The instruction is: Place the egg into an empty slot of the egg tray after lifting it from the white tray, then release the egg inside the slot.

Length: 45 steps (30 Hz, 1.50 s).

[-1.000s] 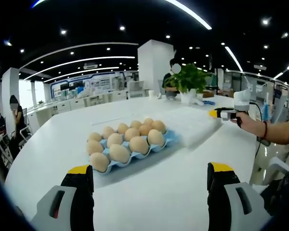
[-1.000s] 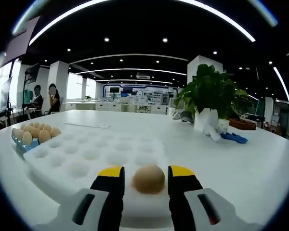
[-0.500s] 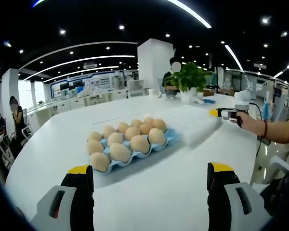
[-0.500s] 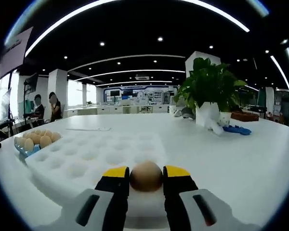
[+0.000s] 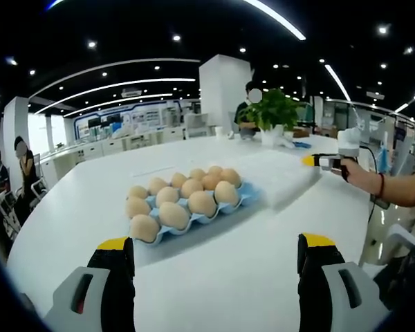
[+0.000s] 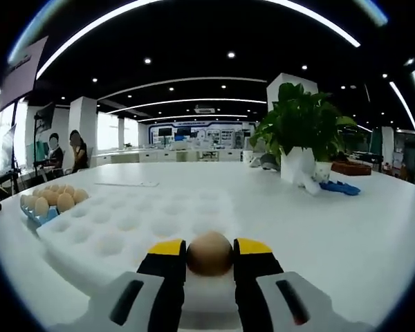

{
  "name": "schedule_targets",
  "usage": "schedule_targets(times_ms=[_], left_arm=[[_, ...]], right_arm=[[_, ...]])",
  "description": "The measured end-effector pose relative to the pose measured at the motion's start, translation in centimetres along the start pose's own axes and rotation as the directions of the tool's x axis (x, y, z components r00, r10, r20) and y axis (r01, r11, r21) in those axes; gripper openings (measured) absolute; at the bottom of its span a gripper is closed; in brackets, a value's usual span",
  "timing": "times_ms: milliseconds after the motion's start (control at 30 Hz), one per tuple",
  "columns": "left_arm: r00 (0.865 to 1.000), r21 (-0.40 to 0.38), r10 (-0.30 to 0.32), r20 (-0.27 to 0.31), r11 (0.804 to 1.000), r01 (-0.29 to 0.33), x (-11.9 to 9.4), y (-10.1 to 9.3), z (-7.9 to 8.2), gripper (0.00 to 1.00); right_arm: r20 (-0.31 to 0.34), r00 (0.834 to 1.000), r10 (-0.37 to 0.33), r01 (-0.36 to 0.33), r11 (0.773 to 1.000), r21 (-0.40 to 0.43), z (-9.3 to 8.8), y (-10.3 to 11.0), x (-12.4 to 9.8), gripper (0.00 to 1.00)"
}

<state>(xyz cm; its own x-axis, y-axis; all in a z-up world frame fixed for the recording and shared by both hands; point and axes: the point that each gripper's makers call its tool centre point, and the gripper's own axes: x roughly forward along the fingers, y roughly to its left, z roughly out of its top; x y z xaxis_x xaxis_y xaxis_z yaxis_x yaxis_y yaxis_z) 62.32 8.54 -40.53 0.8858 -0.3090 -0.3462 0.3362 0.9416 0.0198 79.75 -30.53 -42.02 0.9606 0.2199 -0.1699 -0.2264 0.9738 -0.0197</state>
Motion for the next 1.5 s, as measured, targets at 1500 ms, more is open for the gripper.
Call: schedule_targets(times_ms=[1500], left_arm=[[1.0, 0.018, -0.013, -0.007, 1.0, 0.014, 0.6, 1.0, 0.1, 1.0]], right_arm=[[0.072, 0.997, 0.016, -0.015, 1.0, -0.014, 2.0, 0.6, -1.0, 0.28]])
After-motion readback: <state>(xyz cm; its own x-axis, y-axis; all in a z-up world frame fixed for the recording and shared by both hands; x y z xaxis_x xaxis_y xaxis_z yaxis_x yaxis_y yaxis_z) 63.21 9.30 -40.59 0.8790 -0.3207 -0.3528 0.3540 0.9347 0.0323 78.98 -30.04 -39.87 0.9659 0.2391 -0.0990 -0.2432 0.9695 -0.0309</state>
